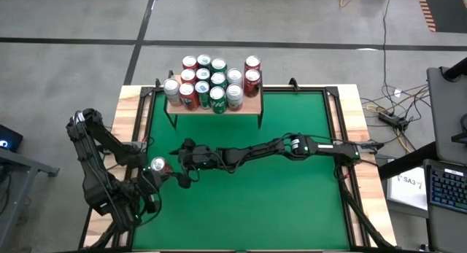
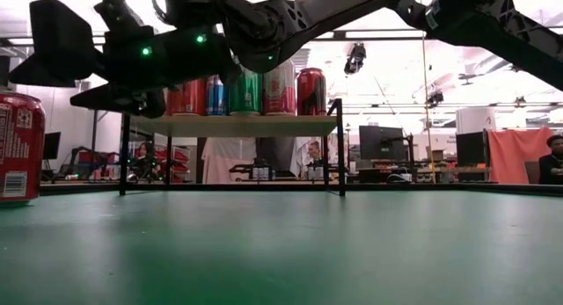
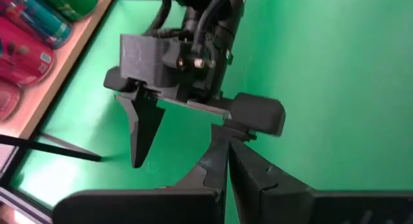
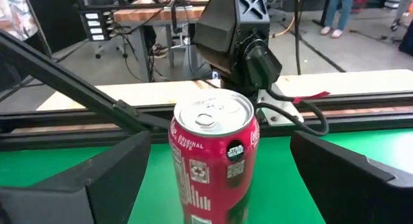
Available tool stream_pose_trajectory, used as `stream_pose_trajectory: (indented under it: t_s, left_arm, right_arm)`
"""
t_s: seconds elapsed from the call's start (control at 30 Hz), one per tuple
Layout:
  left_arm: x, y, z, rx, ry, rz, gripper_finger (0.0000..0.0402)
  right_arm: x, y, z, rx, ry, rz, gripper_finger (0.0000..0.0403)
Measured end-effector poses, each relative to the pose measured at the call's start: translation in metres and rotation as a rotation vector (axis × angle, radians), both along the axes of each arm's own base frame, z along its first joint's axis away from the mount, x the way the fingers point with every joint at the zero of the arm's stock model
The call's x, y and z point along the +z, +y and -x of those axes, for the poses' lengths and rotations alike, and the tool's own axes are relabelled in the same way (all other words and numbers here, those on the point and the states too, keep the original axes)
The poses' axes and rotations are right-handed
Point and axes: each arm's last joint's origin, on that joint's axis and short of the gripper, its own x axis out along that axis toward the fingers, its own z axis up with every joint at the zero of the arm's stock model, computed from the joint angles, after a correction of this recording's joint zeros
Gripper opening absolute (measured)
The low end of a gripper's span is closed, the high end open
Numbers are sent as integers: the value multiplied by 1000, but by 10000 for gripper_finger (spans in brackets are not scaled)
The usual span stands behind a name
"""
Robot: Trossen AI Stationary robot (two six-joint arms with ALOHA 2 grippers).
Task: Place canned beverage on shelf
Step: Put the red can on the shelf
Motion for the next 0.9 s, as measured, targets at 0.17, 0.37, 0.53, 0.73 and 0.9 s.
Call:
stream_pose_trajectory:
  t_s: [0.17,0.37,0.53,0.73,0.9]
  left_arm:
    - [0,0,0,-5,-17,-15,0]
    - [0,0,0,-4,-18,-13,0]
    - [0,0,-1,2,-26,-11,0]
    - [5,2,-3,28,-179,-53,0]
    - [15,3,-3,-13,-227,-97,0]
  right_arm:
    - [-15,0,-3,-15,-24,6,366]
    - [-34,-2,-5,-46,-17,23,366]
    - [-25,-2,-5,-70,-30,14,366]
    - [10,4,-6,-34,-108,18,343]
    - [16,4,-7,8,-108,25,270]
